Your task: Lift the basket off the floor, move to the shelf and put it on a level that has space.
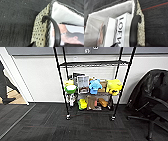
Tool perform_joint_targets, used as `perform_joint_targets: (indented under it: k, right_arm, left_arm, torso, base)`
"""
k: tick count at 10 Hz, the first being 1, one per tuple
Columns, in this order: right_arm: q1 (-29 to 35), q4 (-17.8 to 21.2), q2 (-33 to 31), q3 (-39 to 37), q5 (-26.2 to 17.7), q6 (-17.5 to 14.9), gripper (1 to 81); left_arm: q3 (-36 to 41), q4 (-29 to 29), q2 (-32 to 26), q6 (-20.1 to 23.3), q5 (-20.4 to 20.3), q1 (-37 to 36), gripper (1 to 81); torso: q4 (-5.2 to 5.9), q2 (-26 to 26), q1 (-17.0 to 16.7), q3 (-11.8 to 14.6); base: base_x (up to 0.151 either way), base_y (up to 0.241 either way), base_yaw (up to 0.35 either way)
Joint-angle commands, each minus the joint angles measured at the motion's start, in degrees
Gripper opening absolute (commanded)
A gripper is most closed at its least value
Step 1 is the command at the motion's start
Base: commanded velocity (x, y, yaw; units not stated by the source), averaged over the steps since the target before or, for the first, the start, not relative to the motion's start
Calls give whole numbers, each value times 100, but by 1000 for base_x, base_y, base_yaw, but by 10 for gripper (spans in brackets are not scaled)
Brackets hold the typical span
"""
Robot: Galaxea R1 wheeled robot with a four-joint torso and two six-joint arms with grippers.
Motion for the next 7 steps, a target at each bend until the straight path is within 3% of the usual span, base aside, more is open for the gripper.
perform_joint_targets:
  k: [1,6,7]
  right_arm:
    - [543,86,17,71,-211,80,811]
    - [588,77,44,115,-405,116,811]
    - [579,77,53,115,-422,116,10]
  left_arm:
    - [35,-23,51,-33,191,-696,811]
    - [-220,39,148,-24,253,-661,811]
    - [-194,39,139,-15,253,-634,811]
  torso:
    - [0,0,0,0]
    - [0,0,0,0]
    - [0,0,0,0]
  base:
    - [0,0,0]
    - [0,0,0]
    - [0,0,0]
